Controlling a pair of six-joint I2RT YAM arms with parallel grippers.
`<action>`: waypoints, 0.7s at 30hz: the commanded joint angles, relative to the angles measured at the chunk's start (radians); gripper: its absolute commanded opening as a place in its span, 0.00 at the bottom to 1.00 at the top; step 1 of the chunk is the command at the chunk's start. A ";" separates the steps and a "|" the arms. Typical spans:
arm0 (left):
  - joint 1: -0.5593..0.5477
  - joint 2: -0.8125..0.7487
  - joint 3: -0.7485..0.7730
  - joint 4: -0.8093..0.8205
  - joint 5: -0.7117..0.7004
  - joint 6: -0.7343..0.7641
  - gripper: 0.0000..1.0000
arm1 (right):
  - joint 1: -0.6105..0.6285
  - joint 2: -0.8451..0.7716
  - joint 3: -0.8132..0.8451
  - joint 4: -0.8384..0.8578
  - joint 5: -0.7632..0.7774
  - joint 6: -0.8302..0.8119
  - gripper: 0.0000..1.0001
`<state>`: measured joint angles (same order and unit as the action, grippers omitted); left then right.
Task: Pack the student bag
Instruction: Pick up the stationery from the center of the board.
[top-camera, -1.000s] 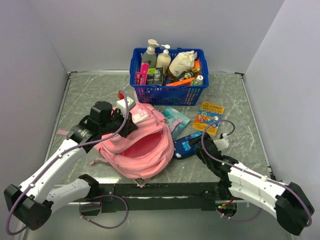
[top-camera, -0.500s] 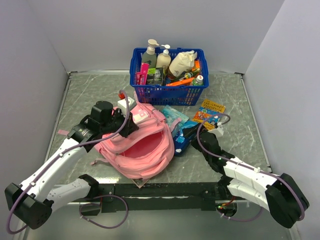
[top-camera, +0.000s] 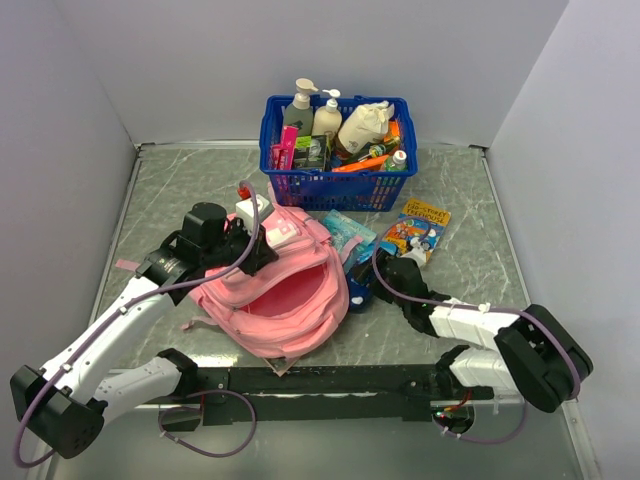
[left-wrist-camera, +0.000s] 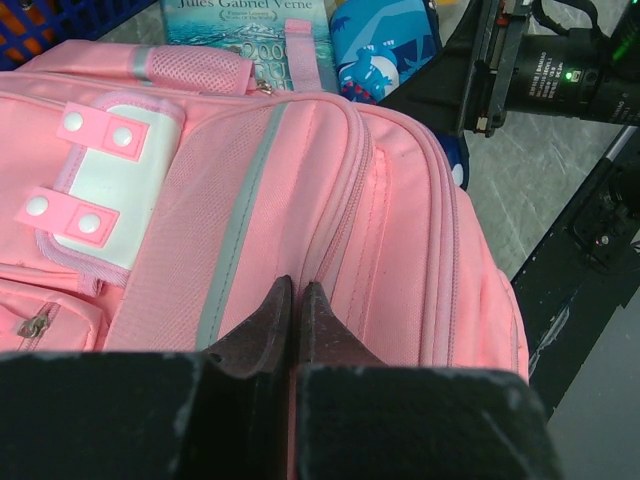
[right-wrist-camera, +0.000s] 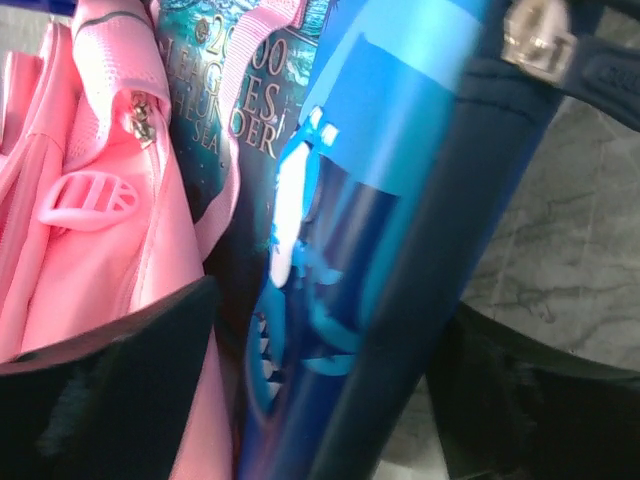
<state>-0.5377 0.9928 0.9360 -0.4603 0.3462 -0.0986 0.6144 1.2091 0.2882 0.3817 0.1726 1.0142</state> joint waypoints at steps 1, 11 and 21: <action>0.019 0.010 0.004 0.152 -0.042 0.014 0.01 | -0.001 0.000 0.063 0.082 -0.026 -0.040 0.75; 0.022 0.010 -0.002 0.158 -0.039 0.013 0.01 | 0.001 -0.398 0.134 -0.328 0.091 -0.134 0.27; 0.030 0.012 0.020 0.161 -0.052 0.022 0.01 | 0.001 -0.530 0.267 -0.524 -0.330 0.052 0.33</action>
<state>-0.5304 0.9932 0.9276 -0.4515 0.3546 -0.0990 0.6106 0.6514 0.4763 -0.1013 0.1009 0.9653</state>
